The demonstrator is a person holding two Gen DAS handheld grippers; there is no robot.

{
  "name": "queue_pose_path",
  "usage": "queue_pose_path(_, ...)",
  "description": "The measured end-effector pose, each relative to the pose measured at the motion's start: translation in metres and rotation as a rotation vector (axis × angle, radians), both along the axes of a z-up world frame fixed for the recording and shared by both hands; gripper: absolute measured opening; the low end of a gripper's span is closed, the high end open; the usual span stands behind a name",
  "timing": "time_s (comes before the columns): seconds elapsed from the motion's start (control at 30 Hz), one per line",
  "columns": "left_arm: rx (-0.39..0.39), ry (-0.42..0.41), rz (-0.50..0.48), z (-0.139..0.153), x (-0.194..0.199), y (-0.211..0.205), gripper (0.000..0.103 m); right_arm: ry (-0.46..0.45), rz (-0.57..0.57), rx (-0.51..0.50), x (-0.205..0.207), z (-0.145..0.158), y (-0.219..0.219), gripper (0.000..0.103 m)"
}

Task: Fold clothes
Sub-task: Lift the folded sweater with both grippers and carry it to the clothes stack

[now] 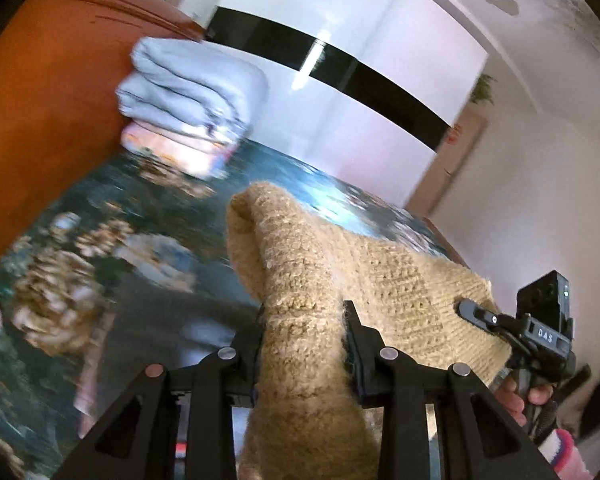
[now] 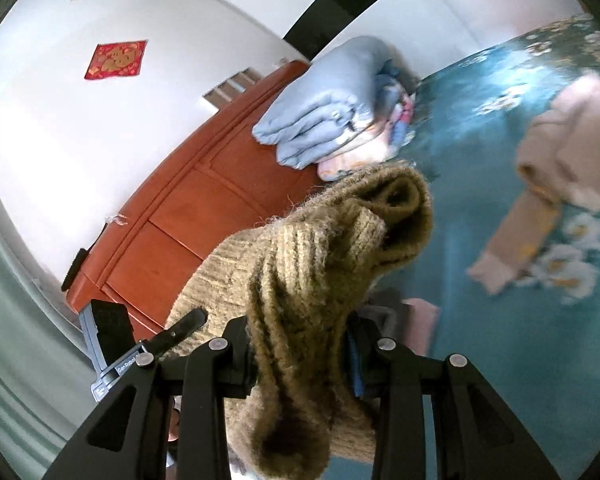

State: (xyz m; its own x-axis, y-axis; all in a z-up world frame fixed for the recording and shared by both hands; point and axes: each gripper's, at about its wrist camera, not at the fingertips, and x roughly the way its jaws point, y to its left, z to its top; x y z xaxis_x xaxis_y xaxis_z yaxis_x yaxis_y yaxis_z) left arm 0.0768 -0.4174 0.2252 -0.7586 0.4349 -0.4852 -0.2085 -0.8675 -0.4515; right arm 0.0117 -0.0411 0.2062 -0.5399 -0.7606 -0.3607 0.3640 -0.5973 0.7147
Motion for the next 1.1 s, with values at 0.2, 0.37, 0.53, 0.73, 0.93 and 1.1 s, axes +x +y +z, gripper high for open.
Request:
queue_pose_path(0.2,0.058,-0.053,0.121,-0.035,-0.012,-0.070,0.034,-0.072,0.051,0.076,-0.026,-0.037,-0.073,0.036)
queue_pose_path(0.37,0.111,-0.145,0.172,-0.093,-0.016,-0.098,0.034,-0.137,0.053,0.128,-0.031,-0.081,-0.081,0.036)
queue_pose_path(0.53,0.155,-0.140,0.180,-0.109,-0.018,-0.097,0.035,-0.193,0.058,0.084,-0.032,-0.105,-0.069,0.038)
queue_pose_path(0.73,0.127,-0.107,0.209,-0.090,-0.010,-0.094,0.056,-0.222,0.075,0.078,-0.035,-0.103,-0.059,0.043)
queue_pose_path(0.93,0.093,-0.048,0.258,-0.057,0.008,-0.097,0.061,-0.141,-0.013,0.174,-0.030,-0.076,-0.031,0.048)
queue_pose_path(1.1,-0.021,0.025,0.160,-0.032,0.012,-0.060,0.061,0.009,-0.012,0.222,-0.016,-0.037,-0.046,0.048)
